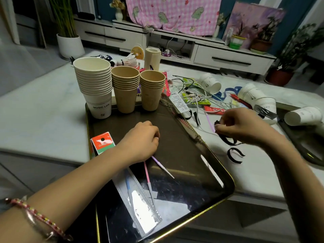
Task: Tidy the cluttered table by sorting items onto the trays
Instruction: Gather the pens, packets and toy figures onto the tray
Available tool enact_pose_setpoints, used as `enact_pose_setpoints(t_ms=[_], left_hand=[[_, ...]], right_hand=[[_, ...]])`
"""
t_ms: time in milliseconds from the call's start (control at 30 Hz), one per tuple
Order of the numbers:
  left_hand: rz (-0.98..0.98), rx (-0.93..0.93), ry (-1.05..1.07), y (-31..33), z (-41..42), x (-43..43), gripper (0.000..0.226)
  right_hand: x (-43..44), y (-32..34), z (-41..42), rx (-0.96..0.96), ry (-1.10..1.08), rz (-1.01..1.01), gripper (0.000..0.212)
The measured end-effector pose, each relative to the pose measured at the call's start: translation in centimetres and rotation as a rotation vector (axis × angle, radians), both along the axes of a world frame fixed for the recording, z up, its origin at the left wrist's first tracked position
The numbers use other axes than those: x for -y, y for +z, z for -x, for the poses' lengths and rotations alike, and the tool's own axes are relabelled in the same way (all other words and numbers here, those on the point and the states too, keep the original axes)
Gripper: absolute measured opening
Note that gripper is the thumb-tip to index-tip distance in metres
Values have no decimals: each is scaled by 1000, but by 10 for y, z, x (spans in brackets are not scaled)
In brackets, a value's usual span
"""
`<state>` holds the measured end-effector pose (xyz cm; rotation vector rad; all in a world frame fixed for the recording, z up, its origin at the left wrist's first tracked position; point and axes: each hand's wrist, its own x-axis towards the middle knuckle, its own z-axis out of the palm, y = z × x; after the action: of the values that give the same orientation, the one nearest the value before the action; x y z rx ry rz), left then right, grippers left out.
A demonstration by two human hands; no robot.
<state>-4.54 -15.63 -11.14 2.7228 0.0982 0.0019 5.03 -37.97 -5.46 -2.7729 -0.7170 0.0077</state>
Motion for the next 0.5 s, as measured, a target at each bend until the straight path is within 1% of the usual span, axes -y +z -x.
enact_pose_setpoints(t_ms=[67, 100, 167, 200, 233, 333, 433, 500], left_hand=[[-17, -12, -3, 0, 1, 1, 25], [-19, -18, -6, 0, 1, 1, 25], [-17, -22, -9, 0, 0, 1, 25], [-15, -24, -8, 0, 1, 1, 26], [-16, -24, -9, 0, 1, 1, 26], [-40, -32, -16, -1, 1, 2, 27], [-58, -45, -29, -2, 0, 1, 26], [-68, -48, -36, -2, 0, 1, 26]], right_hand=[[0, -14, -23, -15, -114, 222, 27], [-4, -25, -29, 18, -127, 234, 28], [-23, -41, -35, 87, -71, 46, 20], [-35, -47, -37, 76, -28, -29, 16], [-46, -50, -38, 47, 0, -47, 15], [-61, -57, -45, -17, 13, 4, 13], [-64, -57, -50, 30, -9, 84, 14], [-65, -52, -50, 23, 1, 138, 12]])
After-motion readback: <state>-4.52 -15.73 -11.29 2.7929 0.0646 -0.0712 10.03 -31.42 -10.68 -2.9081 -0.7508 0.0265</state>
